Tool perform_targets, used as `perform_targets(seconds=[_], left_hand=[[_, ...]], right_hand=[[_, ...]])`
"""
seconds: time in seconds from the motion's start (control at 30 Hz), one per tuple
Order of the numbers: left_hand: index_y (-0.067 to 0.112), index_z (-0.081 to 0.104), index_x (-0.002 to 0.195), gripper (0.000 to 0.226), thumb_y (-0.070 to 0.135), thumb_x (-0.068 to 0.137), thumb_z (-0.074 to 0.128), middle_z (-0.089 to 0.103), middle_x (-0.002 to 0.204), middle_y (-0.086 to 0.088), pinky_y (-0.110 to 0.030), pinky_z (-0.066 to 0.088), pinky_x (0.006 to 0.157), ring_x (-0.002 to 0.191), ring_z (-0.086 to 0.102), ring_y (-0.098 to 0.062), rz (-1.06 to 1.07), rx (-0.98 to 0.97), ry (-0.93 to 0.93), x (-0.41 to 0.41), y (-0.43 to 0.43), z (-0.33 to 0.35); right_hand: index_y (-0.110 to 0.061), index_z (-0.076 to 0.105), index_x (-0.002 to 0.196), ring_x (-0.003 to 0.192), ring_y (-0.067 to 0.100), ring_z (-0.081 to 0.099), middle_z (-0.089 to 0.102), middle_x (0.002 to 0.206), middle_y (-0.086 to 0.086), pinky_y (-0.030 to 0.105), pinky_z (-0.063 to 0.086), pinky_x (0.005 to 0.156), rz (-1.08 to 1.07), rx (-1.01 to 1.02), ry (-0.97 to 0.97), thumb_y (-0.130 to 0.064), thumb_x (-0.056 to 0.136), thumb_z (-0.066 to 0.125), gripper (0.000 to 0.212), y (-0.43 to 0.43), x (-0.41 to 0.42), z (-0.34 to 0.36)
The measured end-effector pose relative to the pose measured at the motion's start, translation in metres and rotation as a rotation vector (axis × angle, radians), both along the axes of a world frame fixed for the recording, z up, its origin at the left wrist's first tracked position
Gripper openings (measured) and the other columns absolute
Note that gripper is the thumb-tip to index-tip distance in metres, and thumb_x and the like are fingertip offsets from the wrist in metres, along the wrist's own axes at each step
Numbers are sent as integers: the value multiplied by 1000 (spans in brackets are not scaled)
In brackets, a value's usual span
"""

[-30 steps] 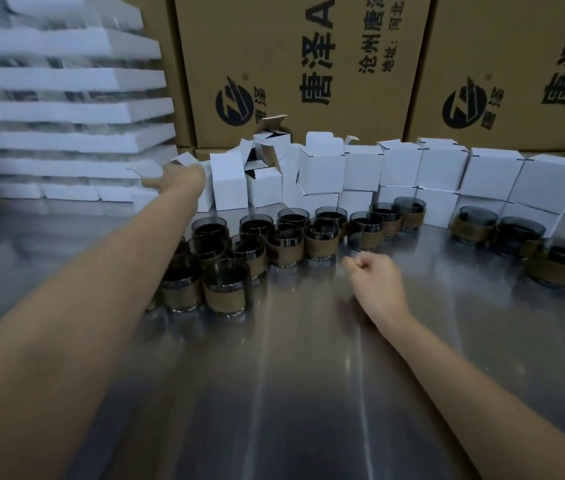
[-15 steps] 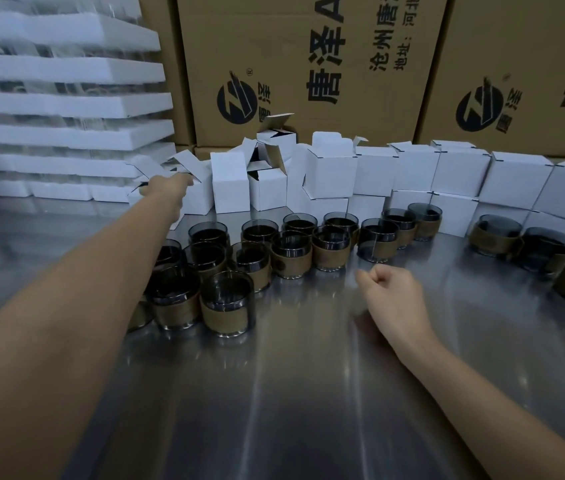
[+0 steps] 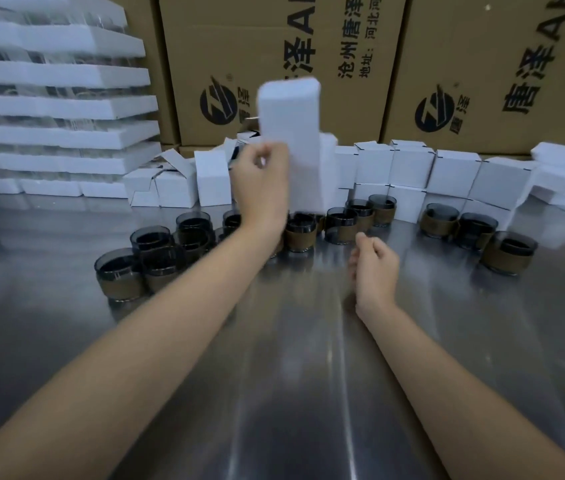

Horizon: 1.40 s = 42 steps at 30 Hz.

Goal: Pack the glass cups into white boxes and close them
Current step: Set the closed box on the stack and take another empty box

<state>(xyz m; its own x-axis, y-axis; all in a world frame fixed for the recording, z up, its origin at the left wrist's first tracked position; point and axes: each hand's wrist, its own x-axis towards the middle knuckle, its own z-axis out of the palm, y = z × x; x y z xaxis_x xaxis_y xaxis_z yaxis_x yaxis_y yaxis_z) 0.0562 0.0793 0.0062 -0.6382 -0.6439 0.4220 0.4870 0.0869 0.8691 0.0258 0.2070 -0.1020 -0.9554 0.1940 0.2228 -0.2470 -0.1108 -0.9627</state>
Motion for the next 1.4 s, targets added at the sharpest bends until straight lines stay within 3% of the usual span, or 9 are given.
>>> perform_targets(seconds=[0.2, 0.37, 0.53, 0.67, 0.83, 0.93, 1.1, 1.27, 1.4], left_hand=[[19, 37, 59, 33, 11, 89, 46, 36, 59, 3, -30, 25, 56, 60, 32, -14, -217, 186, -195, 4, 49, -59], [9, 54, 75, 23, 17, 93, 42, 51, 69, -5, -20, 30, 41, 47, 34, -11, -532, 186, -327, -1, 40, -76], [3, 60, 111, 34, 27, 100, 39, 64, 107, -9, -24, 47, 76, 92, 57, -20, -639, 207, -260, 3, 42, -91], [6, 52, 134, 70, 54, 84, 58, 57, 135, -16, -44, 36, 112, 126, 53, -28, -695, 189, -247, 5, 40, -96], [29, 27, 145, 113, 60, 47, 74, 38, 146, 0, -39, 32, 115, 133, 43, -14, -425, 47, -308, 10, 44, -100], [26, 35, 141, 91, 41, 62, 77, 45, 142, -1, -40, 35, 113, 131, 45, -14, -392, 7, -284, 8, 41, -105], [17, 46, 133, 61, 25, 79, 72, 61, 127, -3, -43, 43, 107, 119, 58, -16, -486, -6, -224, 11, 42, -105], [21, 44, 133, 64, 32, 76, 73, 59, 129, 1, -37, 44, 106, 121, 56, -10, -454, -74, -215, 12, 45, -105], [25, 38, 136, 46, 33, 95, 59, 57, 129, 12, -11, 39, 94, 114, 53, 10, -374, -122, -221, 9, 46, -105]], right_hand=[[-20, 55, 95, 98, 16, 54, 59, 107, 6, 31, 41, 88, -114, 38, 53, -16, 100, 44, 13, 47, 5, 4], [-26, 56, 117, 105, 1, 52, 57, 117, -11, 5, 36, 82, 61, 209, 106, -22, 102, 42, 21, 72, 1, 4], [-36, 51, 127, 97, -8, 58, 60, 115, -17, 14, 44, 77, 274, 269, 130, -33, 104, 37, 27, 65, 2, 2], [-30, 46, 138, 96, -22, 49, 55, 125, -15, 8, 39, 79, 253, 413, 154, -37, 101, 46, 38, 63, 4, -2], [-26, 54, 119, 92, 1, 56, 59, 115, -3, 11, 43, 77, 144, 542, 253, -27, 97, 55, 23, 50, 17, 3], [-29, 56, 119, 91, 12, 58, 58, 107, -10, 34, 49, 80, 63, 681, 232, -44, 91, 57, 32, 47, 26, 6], [-35, 57, 103, 79, 3, 57, 57, 80, -17, 32, 47, 71, -48, 649, 152, -61, 78, 64, 36, 50, 30, 12], [-30, 62, 95, 64, 1, 59, 60, 62, -10, 22, 44, 59, -107, 630, 204, -54, 82, 65, 27, 53, 28, 14], [-26, 59, 99, 51, 14, 64, 65, 66, 7, 31, 55, 51, -54, 404, 227, -33, 96, 51, 12, 56, 25, 16]])
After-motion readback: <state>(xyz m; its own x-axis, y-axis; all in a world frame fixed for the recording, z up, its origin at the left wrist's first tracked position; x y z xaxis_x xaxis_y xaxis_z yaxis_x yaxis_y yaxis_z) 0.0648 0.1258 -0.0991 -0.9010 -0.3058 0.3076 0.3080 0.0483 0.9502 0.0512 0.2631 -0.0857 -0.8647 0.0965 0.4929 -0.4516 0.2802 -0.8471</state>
